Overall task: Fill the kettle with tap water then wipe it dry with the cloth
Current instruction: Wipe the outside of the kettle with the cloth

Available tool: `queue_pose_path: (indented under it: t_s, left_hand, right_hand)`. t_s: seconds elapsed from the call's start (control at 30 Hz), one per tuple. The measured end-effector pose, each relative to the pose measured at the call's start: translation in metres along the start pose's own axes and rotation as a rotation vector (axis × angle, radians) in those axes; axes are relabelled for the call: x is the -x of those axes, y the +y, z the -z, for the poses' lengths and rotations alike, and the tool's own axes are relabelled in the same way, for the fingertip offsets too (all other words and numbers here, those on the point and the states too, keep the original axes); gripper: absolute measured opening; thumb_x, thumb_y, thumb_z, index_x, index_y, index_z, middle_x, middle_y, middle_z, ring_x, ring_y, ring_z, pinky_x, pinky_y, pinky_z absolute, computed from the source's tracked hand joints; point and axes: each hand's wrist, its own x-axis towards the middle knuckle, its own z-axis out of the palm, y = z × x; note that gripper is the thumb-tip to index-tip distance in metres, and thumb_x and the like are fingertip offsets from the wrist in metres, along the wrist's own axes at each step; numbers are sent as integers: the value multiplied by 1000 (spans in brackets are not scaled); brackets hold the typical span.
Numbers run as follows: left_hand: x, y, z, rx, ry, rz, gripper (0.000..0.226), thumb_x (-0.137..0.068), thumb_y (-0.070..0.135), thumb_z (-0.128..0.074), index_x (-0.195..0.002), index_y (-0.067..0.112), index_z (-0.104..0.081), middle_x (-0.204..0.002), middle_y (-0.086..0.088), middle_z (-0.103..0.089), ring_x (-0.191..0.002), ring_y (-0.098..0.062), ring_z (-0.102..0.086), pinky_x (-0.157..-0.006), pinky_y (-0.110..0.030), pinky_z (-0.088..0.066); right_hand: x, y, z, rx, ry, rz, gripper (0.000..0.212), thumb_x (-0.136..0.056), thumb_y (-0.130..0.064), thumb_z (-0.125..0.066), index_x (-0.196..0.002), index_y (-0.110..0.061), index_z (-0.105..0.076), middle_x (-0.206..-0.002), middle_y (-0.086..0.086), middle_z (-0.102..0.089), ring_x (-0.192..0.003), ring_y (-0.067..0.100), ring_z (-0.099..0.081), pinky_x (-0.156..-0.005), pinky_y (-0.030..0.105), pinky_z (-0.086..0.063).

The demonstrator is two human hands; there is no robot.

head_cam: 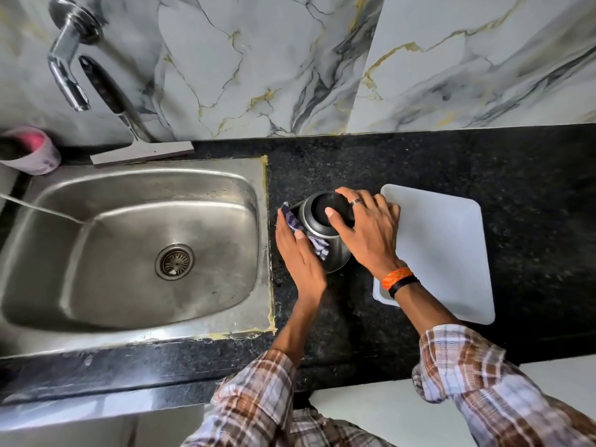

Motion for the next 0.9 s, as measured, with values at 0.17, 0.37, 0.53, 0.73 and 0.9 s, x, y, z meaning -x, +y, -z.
queue_pose_path:
  t_s: [0.17, 0.37, 0.53, 0.73, 0.9]
  left_hand:
    - [-47, -11, 29, 113, -288, 158, 41, -115, 20, -25, -144, 14, -54, -145, -3, -60, -139, -15, -54, -122, -48, -36]
    - [-70, -2, 34, 114, -458, 115, 37, -107, 20, -40, -133, 28, -66, -138, 7, -68, -133, -10, -60, -118, -44, -44]
    - [-103, 13, 37, 56, -741, 192, 41, -99, 33, -49, -133, 21, -67, -144, -4, -63, -135, -16, -58, -116, -32, -43]
    - [-124, 27, 26, 115, -861, 431, 46, -93, 7, -45, -134, -6, -60, -137, -20, -64, -103, -9, -71, -92, -23, -56]
    - [-135, 36, 18, 83, -924, 334, 46, -90, 5, -52, -133, -8, -61, -139, -27, -63, -129, -34, -61, -111, -37, -49]
  right_hand:
    - [-1, -2, 0, 0, 3, -9, 51, -94, -64, -42, -132, -34, -60, -118, -3, -71, -102, 27, -58, -84, 45, -39]
    - [0, 3, 4, -21, -15, 54, 47, -91, -62, -43, -128, -39, -61, -118, -10, -70, -104, 24, -56, -89, 46, -35]
    - [-1, 2, 7, -14, -40, 60, 48, -92, -60, -40, -129, -39, -61, -118, -10, -70, -104, 24, -56, -89, 46, -36]
    - [-1, 2, 11, -14, -72, 72, 50, -92, -61, -38, -132, -39, -60, -119, -7, -69, -104, 26, -55, -88, 46, -39]
    - [-1, 1, 9, -3, -62, 44, 51, -90, -59, -40, -131, -37, -62, -120, -2, -65, -104, 28, -56, -85, 45, -41]
